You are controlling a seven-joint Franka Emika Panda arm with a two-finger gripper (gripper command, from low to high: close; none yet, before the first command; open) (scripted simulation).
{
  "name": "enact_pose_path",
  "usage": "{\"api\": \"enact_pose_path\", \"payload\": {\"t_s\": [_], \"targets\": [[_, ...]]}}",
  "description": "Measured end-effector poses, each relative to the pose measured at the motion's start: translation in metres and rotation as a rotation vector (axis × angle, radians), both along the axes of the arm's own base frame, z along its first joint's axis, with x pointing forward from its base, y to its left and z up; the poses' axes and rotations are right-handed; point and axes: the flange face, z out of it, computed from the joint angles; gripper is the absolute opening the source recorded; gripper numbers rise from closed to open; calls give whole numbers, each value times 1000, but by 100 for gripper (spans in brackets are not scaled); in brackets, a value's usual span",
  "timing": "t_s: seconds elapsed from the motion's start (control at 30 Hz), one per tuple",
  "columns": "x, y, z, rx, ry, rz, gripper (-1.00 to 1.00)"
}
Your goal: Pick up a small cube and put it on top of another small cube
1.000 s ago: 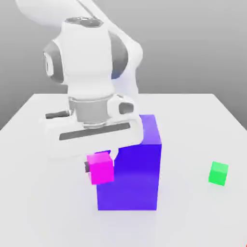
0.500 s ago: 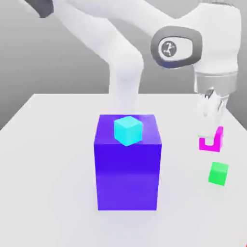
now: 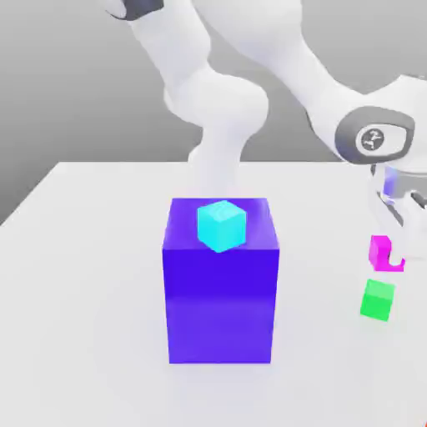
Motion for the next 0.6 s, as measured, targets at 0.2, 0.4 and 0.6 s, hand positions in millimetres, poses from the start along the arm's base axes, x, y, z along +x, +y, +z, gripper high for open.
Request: {"api": "enact_pose_path", "payload": {"t_s": [0.2, 0.4, 0.6], "targets": [[2, -1, -15, -15, -13, 1, -100], [1, -2, -32, -19, -4, 3, -100], [-2, -1, -47, -4, 21, 3, -100]]}}
